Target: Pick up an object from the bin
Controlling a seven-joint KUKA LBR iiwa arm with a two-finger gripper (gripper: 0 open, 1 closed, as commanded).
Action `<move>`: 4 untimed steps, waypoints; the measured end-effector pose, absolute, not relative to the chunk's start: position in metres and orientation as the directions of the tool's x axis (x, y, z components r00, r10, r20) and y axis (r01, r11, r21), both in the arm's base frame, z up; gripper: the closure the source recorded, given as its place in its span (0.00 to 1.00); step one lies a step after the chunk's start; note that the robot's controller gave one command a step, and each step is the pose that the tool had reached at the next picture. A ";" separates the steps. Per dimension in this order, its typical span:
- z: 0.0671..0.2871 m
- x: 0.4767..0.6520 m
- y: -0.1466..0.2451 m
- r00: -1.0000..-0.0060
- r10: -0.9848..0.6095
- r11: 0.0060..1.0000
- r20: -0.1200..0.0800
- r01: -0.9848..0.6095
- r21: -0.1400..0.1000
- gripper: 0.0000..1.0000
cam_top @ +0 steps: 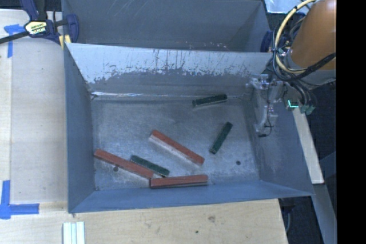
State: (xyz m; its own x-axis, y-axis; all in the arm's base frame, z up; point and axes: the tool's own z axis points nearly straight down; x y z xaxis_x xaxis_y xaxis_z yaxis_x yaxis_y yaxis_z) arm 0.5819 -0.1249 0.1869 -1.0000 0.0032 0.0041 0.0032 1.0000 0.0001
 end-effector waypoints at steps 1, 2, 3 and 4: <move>0.191 0.584 -0.124 -1.000 0.000 1.000 -0.004 0.000 -0.001 0.00; 0.157 0.573 -0.116 -0.995 -0.097 0.995 -0.008 -0.097 -0.003 0.00; 0.092 0.599 -0.086 -0.968 -0.251 0.968 -0.008 -0.251 -0.004 0.00; 0.071 0.547 -0.116 -0.967 -0.255 0.967 -0.003 -0.255 -0.001 1.00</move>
Offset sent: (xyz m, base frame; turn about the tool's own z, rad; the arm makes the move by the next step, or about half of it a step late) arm -0.0403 0.0284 -0.1169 -0.3321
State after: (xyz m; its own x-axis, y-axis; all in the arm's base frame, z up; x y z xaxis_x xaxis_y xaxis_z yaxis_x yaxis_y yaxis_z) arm 0.5469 -0.1159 0.0709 -0.9670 -0.2546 -0.0032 -0.2546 0.9670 -0.0013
